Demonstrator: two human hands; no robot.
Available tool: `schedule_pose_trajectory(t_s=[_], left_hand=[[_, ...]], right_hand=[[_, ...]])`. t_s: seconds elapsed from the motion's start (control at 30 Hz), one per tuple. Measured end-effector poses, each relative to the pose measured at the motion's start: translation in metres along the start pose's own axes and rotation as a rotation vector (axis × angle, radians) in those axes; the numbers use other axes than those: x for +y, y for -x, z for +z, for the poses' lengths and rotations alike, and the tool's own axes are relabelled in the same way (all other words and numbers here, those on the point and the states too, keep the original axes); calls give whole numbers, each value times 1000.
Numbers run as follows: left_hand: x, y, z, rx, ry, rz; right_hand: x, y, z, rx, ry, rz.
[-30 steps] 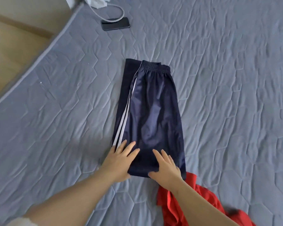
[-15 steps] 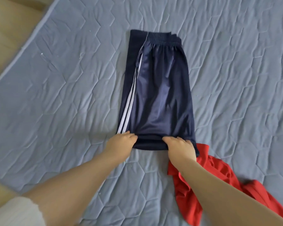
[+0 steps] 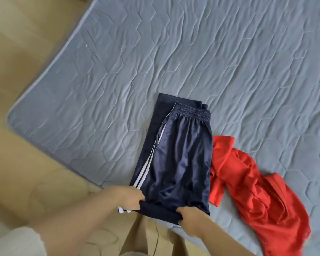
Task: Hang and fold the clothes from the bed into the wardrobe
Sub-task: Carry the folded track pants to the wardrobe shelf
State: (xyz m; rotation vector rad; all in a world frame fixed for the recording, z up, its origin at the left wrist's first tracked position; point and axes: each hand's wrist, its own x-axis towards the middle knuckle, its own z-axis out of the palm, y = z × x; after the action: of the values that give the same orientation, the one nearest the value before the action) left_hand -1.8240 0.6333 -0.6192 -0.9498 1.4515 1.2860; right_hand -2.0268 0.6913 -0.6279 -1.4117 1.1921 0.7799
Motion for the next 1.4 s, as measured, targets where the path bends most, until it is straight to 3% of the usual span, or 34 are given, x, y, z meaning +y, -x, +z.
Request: schedule_pose_trajectory(t_s=[0.13, 0.3, 0.4, 0.47, 0.53, 0.6, 0.8, 0.9, 1.03, 1.13, 1.2, 1.27, 1.4], left_hand=[[4, 11, -16, 8, 159, -23], [21, 33, -87, 87, 106, -33], [30, 48, -144, 314, -53, -12], [29, 54, -175, 514, 2, 17], [23, 57, -196, 879, -29, 42], [15, 52, -203, 1116, -60, 96], [6, 14, -174, 1108, 154, 142], [2, -15, -158, 1080, 521, 21], [-2, -48, -151, 903, 1055, -63], [-7, -61, -156, 856, 1371, -118], [-11, -63, -161, 734, 1556, -148], [-8, -59, -167, 630, 1582, -141], [-6, -55, -184, 947, 1339, 85]], right_hand=[[2, 8, -25, 68, 16, -2], [12, 16, -91, 284, 29, 23], [15, 21, -140, 493, 83, 47], [17, 21, -167, 765, 159, 36], [20, 22, -187, 1049, 106, 32], [22, 20, -196, 1195, -36, 58], [30, -1, -174, 899, -373, 198], [34, -20, -162, 823, -567, 222], [41, -50, -166, 822, -836, 215], [49, -70, -171, 844, -981, 233], [54, -79, -172, 820, -1088, 278], [58, -86, -169, 831, -1237, 271], [58, -86, -167, 1030, -1309, 186]])
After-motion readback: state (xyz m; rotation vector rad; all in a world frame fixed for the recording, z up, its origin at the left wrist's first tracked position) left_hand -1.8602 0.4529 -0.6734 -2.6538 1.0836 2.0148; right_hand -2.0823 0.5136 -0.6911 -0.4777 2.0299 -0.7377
